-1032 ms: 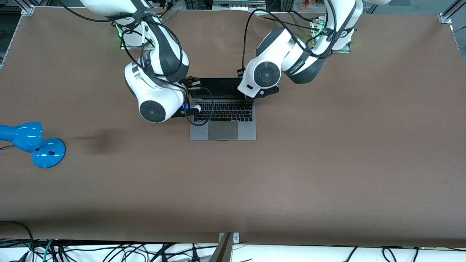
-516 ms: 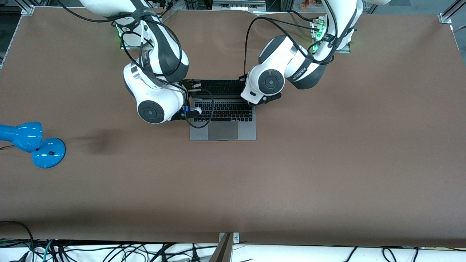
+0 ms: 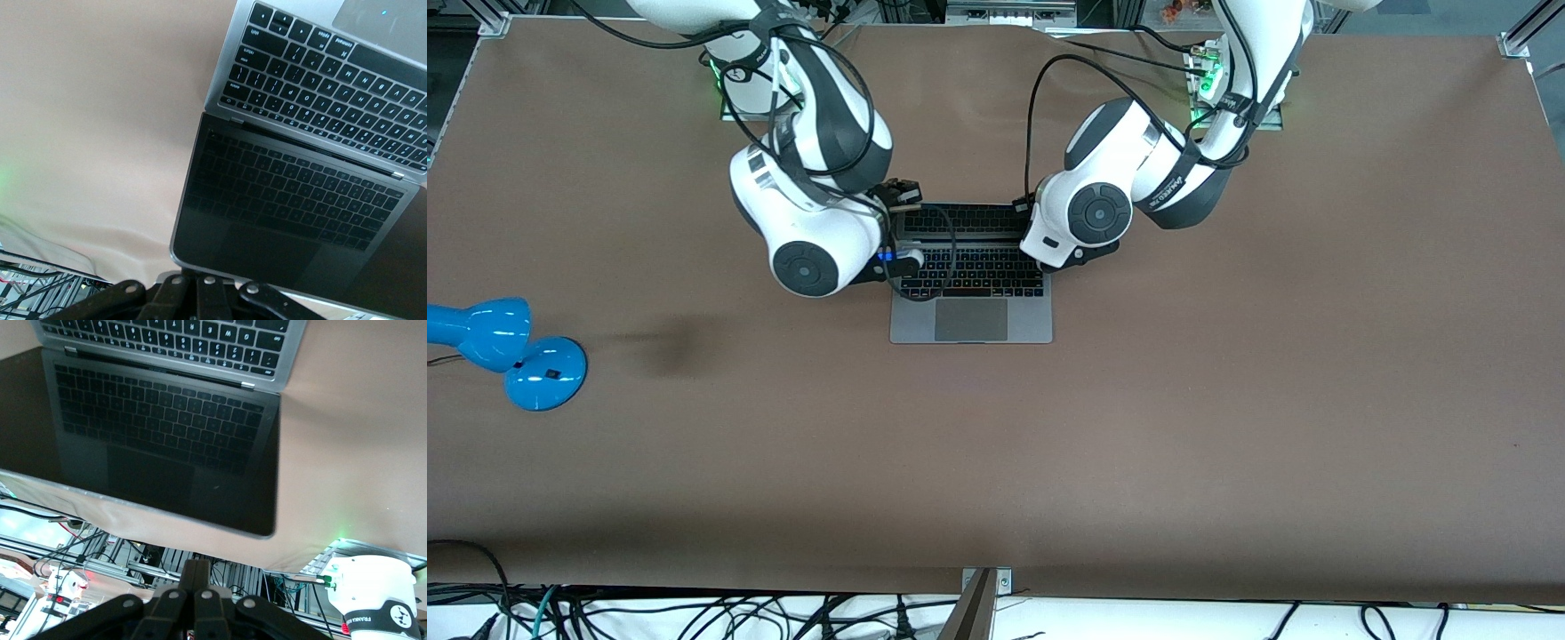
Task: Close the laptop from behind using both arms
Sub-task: 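Push the screen down toward the keyboard with both grippers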
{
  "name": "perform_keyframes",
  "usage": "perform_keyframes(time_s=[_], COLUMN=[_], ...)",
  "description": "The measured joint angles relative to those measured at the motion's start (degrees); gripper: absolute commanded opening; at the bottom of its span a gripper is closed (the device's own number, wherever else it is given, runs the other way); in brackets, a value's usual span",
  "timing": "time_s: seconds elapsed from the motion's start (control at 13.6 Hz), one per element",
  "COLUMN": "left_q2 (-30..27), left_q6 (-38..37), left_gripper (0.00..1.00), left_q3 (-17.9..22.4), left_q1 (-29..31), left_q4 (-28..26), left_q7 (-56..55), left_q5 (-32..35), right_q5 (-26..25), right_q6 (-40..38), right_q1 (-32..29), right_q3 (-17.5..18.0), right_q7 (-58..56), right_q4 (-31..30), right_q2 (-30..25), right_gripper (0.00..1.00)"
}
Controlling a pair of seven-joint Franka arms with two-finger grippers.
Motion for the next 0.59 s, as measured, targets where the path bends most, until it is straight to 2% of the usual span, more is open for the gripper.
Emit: perform_keyframes(time_s=[0.59], left_q2=[2.01], left_q6=[0.13], left_gripper=[0.0], left_q3=[0.2], left_q1=[0.84], left_q4=[2.63], left_q7=[0.0], left_q5=[1.27], right_q5=[-2.13], right_q6=[2.31], right_q1=[0.61], right_q3=[-0.26], right_q7=[0.15], right_q4=[0.0], right_q2=[3.66], right_gripper=[0.0])
